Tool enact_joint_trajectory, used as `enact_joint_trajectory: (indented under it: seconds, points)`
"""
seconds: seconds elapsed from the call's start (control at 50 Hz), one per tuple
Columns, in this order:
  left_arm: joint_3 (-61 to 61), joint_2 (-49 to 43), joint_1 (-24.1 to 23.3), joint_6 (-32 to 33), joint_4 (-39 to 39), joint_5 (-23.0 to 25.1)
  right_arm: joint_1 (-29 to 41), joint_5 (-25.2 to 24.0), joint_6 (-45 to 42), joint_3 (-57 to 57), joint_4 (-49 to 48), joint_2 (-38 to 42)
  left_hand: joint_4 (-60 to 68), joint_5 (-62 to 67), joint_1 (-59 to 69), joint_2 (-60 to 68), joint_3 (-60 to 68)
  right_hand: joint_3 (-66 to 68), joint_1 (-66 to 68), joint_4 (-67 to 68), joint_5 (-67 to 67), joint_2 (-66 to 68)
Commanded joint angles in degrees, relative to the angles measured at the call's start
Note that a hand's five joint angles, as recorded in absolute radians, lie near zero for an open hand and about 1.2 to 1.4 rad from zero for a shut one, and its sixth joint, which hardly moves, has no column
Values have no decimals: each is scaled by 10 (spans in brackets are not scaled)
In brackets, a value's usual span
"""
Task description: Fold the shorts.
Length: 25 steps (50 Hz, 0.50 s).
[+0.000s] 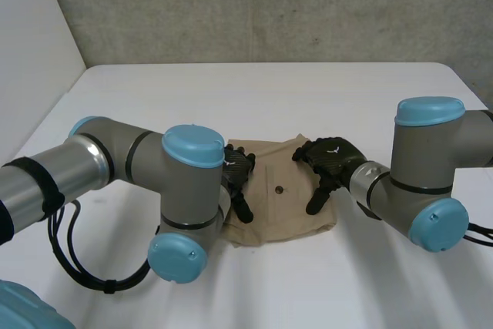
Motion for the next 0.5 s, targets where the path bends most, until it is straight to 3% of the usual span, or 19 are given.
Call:
enact_joint_trajectory:
  seconds: [0.02, 0.16, 0.24, 0.26, 0.36, 0.5]
  points:
    - [0, 13, 9, -5, -2, 2, -4, 0, 6, -9, 2, -19, 15, 6, 21, 14, 11, -22, -15, -33, -30, -23]
    - [-27, 148, 20, -15, -2, -1, -7, -1, 38, -3, -6, -138, -4, -13, 2, -4, -8, -22, -15, -33, -30, -23]
    - [-51, 251, 56, -40, -4, 0, -11, 30, 82, -11, -8, -202, -7, -16, -1, -8, -11, -22, -15, -33, -30, -23]
    - [-55, 270, 64, -47, -7, 0, -21, 57, 98, -15, -5, -227, -7, -16, -1, -8, -11, -22, -15, -33, -30, -23]
    - [-64, 370, 121, -88, -80, 10, -65, 124, 104, -36, 53, -270, -6, -14, 0, -6, -10, -22, -15, -33, -30, -23]
    - [-79, 436, 158, -127, -168, 73, -80, 121, 104, -63, 154, -280, -2, -11, 4, -3, -6, -22, -15, -33, -30, -23]
